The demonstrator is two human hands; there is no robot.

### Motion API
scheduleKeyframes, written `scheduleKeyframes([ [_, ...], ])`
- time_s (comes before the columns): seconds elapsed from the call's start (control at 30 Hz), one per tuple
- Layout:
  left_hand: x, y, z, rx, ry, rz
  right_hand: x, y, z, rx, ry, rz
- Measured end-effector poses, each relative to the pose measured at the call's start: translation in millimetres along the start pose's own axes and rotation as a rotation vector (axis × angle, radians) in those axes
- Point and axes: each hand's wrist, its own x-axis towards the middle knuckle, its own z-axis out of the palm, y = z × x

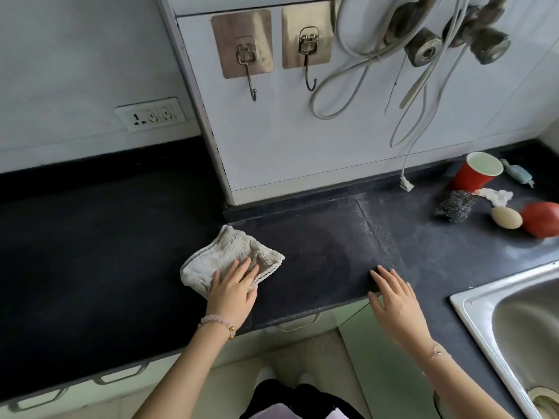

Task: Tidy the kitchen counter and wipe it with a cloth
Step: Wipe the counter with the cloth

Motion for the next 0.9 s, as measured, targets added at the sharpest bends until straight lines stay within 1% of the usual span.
scheduleKeyframes([
  [0.03,-0.5,0.5,0.4,0.02,0.014,0.023,-0.3,0.4,-0.7,-0.011,-0.008,-0.001],
  [0.1,-2.2,6.3,-6.1,-0.065,0.017,0.016,-1.0,0.1,-2.0,-0.021,-0.012,-0.007],
  [0.2,-0.8,7.9,-13.9,-0.168,-0.013,-0.057,2.8,-4.2,-5.0,-0.019,0.017,-0.025],
  [0.27,1.3,5.0,-25.3,-0.345,0.004,-0.157,8.0,-10.4,-4.4,-0.028,0.035,-0.072],
  [0.4,-1.6,-12.5,-46.4,-0.76,0.124,-0.336,16.4,-34.8,2.1,-0.028,0.033,-0.186],
  [0.5,-14.0,-29.4,-65.7,-0.968,0.246,-0.393,18.0,-64.8,8.8,-0.024,0.032,-0.282],
  [0.67,-27.1,-77.0,-90.5,-1.298,0.364,-0.502,27.4,-126.7,23.0,-0.042,0.043,-0.416],
  [0.73,-28.9,-101.1,-101.6,-1.44,0.42,-0.559,32.5,-153.8,29.8,-0.039,0.014,-0.447],
  [0.9,-20.4,-166.2,-120.4,-1.699,0.407,-0.609,38.2,-195.4,59.0,-0.069,-0.042,-0.466],
])
